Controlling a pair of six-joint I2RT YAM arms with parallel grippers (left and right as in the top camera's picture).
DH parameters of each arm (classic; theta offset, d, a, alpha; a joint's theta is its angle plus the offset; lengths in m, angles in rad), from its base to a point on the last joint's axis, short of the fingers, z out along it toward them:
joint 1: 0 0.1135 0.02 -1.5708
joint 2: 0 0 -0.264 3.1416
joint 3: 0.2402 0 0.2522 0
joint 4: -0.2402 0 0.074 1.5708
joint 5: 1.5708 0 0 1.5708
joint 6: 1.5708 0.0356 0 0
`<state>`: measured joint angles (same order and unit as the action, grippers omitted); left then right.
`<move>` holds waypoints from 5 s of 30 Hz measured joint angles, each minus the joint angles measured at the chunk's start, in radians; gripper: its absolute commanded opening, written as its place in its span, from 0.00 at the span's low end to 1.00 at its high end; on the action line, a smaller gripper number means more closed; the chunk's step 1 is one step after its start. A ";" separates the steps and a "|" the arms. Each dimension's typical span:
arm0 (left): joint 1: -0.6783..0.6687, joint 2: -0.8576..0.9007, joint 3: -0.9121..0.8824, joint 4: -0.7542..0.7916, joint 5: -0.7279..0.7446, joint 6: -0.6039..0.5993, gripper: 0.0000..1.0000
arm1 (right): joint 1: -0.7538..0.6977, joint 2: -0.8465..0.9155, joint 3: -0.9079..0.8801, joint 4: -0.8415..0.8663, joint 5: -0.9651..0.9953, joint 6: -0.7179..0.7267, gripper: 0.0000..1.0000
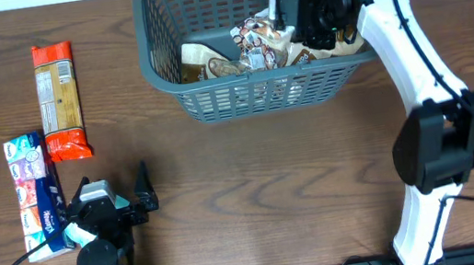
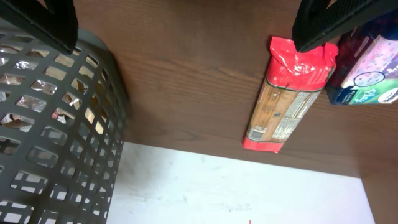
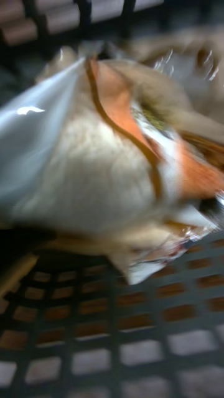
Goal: Pack container
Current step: 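Release the pouch into the basket and raise the right gripper, then reach the left gripper to the red spaghetti pack and grasp it, then lift the spaghetti pack with the left gripper toward the basket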
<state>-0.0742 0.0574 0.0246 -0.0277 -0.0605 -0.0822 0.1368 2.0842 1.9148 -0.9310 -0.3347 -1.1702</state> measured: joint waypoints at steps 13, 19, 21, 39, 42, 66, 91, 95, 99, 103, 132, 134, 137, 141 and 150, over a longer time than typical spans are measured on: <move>0.000 0.000 0.000 0.000 0.000 0.000 0.99 | -0.014 0.005 0.058 0.016 -0.006 0.090 0.77; 0.000 0.000 0.000 0.005 0.000 0.000 0.99 | -0.023 -0.128 0.285 0.040 -0.033 0.270 0.94; 0.000 0.000 0.003 -0.010 0.000 -0.001 0.99 | -0.047 -0.205 0.349 0.045 -0.038 0.338 0.95; 0.000 0.579 0.972 -0.809 -0.023 -0.083 0.98 | -0.593 -0.215 0.353 -0.385 0.038 0.978 0.99; 0.000 0.788 1.224 -0.969 -0.023 -0.078 0.99 | -0.594 -0.166 0.312 -0.401 0.037 0.993 0.99; 0.217 1.361 1.810 -1.438 0.003 -0.015 0.99 | -0.550 -0.087 -0.098 -0.332 0.027 1.029 0.99; 0.374 2.042 2.047 -1.119 0.088 0.189 0.99 | -0.528 -0.087 -0.098 -0.238 0.024 1.028 0.99; 0.375 2.139 2.047 -1.116 0.088 0.206 0.98 | -0.528 -0.087 -0.098 -0.219 0.024 1.028 0.99; 0.374 2.217 2.046 -1.104 0.088 0.218 0.98 | -0.528 -0.087 -0.098 -0.211 0.024 1.028 0.99; 0.374 2.269 2.046 -1.089 0.088 0.223 0.99 | -0.528 -0.087 -0.098 -0.205 0.024 1.028 0.99; 0.375 2.387 2.051 -1.016 0.103 0.240 0.19 | -0.528 -0.087 -0.098 -0.186 0.024 1.005 0.98; 0.374 2.383 2.057 -1.028 0.106 0.234 0.06 | -0.528 -0.087 -0.098 -0.186 0.024 1.005 0.99; 0.374 2.374 2.063 -1.053 0.106 0.212 0.06 | -0.528 -0.087 -0.098 -0.186 0.024 1.005 0.99; 0.374 2.370 2.063 -1.089 0.106 0.174 0.06 | -0.528 -0.087 -0.098 -0.186 0.024 1.004 0.99; 0.374 2.309 2.023 -1.129 0.106 0.142 0.06 | -0.528 -0.087 -0.098 -0.190 0.024 1.004 0.99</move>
<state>0.3000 2.3665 2.0480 -1.1564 0.0456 0.0597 -0.3912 1.9968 1.8172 -1.1210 -0.3107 -0.1658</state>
